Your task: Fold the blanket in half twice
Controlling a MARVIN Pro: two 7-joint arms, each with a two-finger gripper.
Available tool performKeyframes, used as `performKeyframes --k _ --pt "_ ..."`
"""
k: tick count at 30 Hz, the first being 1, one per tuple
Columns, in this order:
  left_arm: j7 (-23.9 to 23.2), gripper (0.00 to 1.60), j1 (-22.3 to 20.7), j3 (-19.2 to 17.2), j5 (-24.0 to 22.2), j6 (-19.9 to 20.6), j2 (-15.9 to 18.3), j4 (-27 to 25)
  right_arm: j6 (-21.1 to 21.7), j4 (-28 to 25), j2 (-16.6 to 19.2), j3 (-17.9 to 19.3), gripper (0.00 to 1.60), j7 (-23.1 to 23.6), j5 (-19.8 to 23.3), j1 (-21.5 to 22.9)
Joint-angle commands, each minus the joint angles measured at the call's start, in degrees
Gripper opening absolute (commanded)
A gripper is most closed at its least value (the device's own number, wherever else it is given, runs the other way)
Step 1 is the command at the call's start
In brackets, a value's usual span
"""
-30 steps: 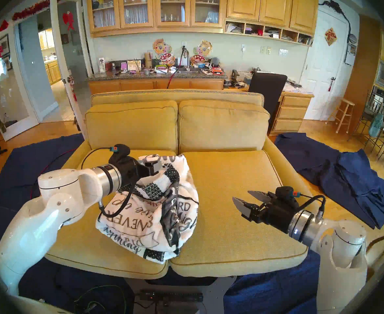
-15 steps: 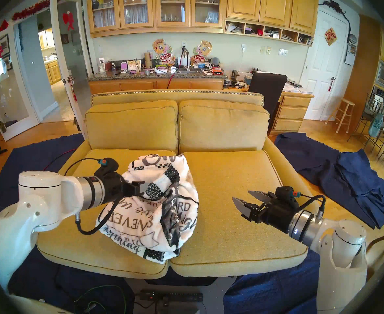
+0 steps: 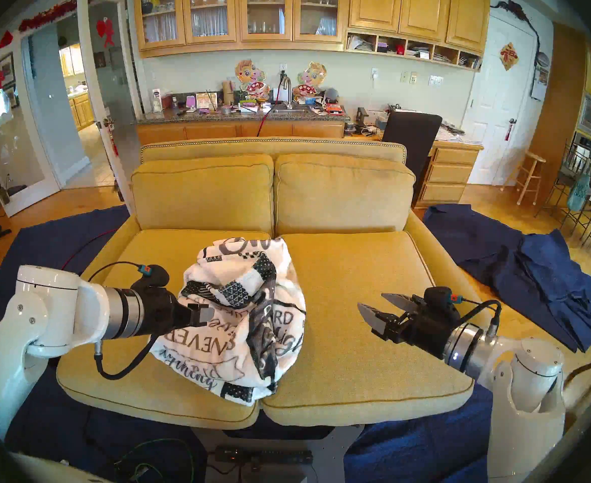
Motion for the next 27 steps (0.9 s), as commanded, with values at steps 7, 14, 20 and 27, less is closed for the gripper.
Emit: performKeyframes --k 7,14,20,27 --pt "-0.10 1.60 -9.25 9.71 3.17 -1.11 -4.79 5.09 -0.15 -1.36 -0.15 0.25 1.60 0.12 0.54 0.78" --pt "-0.91 1.60 -13.64 12.22 7.13 -2.08 -8.86 7.71 -0.20 -1.25 -0.08 0.21 1.60 0.15 0.47 0.78" --pt "-2.12 1.60 -16.26 13.33 10.02 -2.07 -12.10 9.24 -0.21 -1.24 -0.08 0.21 1.60 0.17 0.45 0.79" --pt "-4.65 1.60 -19.82 16.54 15.38 -1.98 -15.06 13.25 -0.19 -1.28 -0.12 0.23 1.60 0.17 0.47 0.80"
